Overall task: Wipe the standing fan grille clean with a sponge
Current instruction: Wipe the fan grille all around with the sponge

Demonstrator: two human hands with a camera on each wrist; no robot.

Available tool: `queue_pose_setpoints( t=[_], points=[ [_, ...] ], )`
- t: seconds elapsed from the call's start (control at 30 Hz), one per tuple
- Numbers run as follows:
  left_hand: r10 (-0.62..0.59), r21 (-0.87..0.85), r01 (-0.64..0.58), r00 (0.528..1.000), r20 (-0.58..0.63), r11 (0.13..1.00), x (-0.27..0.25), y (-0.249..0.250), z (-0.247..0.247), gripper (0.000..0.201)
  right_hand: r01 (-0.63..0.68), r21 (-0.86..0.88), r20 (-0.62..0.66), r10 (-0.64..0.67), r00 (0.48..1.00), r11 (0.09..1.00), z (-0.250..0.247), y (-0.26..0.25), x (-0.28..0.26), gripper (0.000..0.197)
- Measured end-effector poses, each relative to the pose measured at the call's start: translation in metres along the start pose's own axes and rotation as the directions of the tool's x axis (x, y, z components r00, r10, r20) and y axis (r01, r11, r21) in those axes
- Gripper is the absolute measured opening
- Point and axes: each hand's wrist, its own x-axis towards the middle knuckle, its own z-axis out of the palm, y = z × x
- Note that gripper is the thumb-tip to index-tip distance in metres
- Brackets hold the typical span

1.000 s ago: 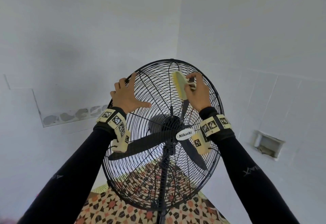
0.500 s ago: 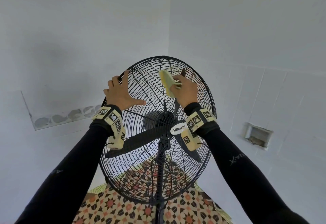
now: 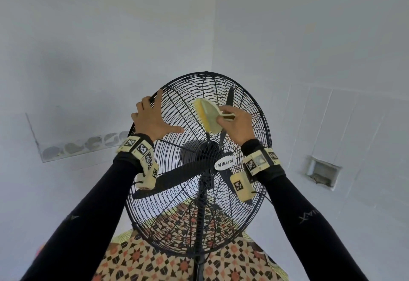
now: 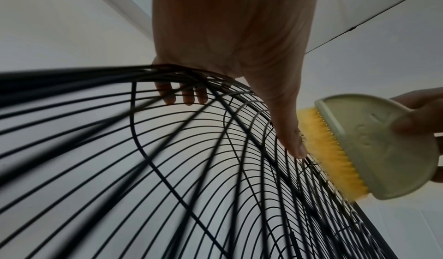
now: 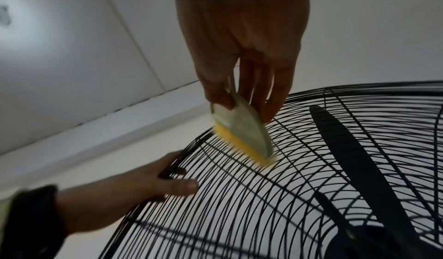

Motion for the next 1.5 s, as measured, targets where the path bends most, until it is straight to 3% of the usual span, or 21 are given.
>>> queue_pose_setpoints(
  t=[0.1,0.13,0.2,0.3,0.37,0.5,0.57,0.67,0.73,0.8,0.87,0.97,1.07,1.23,1.33,1.43,1.5],
  points=[
    [0.008,-0.001,-0.008,1.0,0.003,1.0,-0.001,0.001,0.0,0.149,-0.063,-0.07,-0.236,0.045,0.971,0.996,-0.007,0.004,0.004,0.034],
    [0.006,0.001,-0.006,1.0,0.001,1.0,-0.001,0.0,0.0,0.149,-0.084,-0.125,-0.249,0.05,0.967,0.989,-0.006,0.004,0.003,0.034],
    [0.003,0.006,-0.003,1.0,-0.005,1.0,0.0,-0.003,0.0,0.149,-0.059,-0.195,-0.131,0.034,0.991,0.979,0.004,0.006,-0.002,0.036],
    [0.001,0.012,-0.001,1.0,-0.009,1.0,0.002,-0.005,0.0,0.148,-0.017,-0.053,0.053,0.019,0.998,0.998,0.007,0.007,-0.007,0.038],
    [-0.007,0.018,0.007,1.0,0.003,1.0,0.003,-0.006,0.001,0.148,-0.03,-0.004,0.024,0.03,0.999,1.0,0.003,0.007,-0.006,0.037],
    [-0.024,0.002,0.024,1.0,0.012,1.0,0.004,-0.01,0.004,0.148,-0.092,-0.108,-0.201,0.069,0.977,0.99,0.005,0.013,-0.01,0.037],
    [-0.03,-0.005,0.03,1.0,0.01,1.0,0.005,-0.013,0.005,0.148,-0.048,-0.141,-0.104,0.033,0.994,0.989,0.013,0.012,-0.015,0.038],
    [-0.03,-0.022,0.03,1.0,0.006,0.999,0.006,-0.014,0.005,0.149,-0.017,-0.044,0.034,0.019,0.999,0.999,0.013,0.005,-0.013,0.036],
    [-0.021,-0.022,0.021,1.0,-0.001,1.0,0.004,-0.012,0.005,0.148,-0.047,-0.019,-0.045,0.046,0.998,0.999,0.008,0.007,-0.008,0.034],
    [-0.018,-0.022,0.018,1.0,-0.001,1.0,0.002,-0.012,0.005,0.148,-0.084,-0.068,-0.178,0.071,0.981,0.994,0.005,0.015,-0.007,0.03],
    [-0.02,-0.022,0.02,1.0,-0.005,1.0,0.001,-0.012,0.004,0.148,-0.081,-0.145,-0.223,0.047,0.974,0.986,0.008,0.021,-0.011,0.029],
    [-0.026,-0.019,0.026,1.0,0.004,0.999,0.003,-0.013,0.004,0.149,-0.018,-0.199,-0.112,-0.005,0.994,0.98,0.015,0.022,-0.018,0.031],
    [-0.025,-0.029,0.025,1.0,0.002,0.999,0.004,-0.012,0.005,0.149,0.025,-0.093,-0.004,-0.026,1.0,0.995,0.009,0.017,-0.018,0.03],
    [-0.024,-0.033,0.024,1.0,-0.002,0.999,0.003,-0.012,0.006,0.149,-0.054,-0.133,-0.195,0.028,0.98,0.99,0.001,0.029,-0.021,0.031],
    [-0.03,-0.04,0.03,1.0,0.002,0.999,0.004,-0.014,0.005,0.149,-0.04,-0.162,-0.107,0.023,0.994,0.986,0.011,0.032,-0.029,0.03],
    [-0.028,-0.041,0.028,1.0,-0.003,0.999,0.003,-0.015,0.005,0.149,-0.029,-0.05,0.035,0.03,0.999,0.998,0.007,0.026,-0.029,0.029],
    [-0.021,-0.039,0.02,1.0,-0.008,0.999,0.002,-0.014,0.005,0.148,-0.058,-0.006,-0.021,0.058,0.998,0.998,-0.001,0.027,-0.026,0.03]
  ],
)
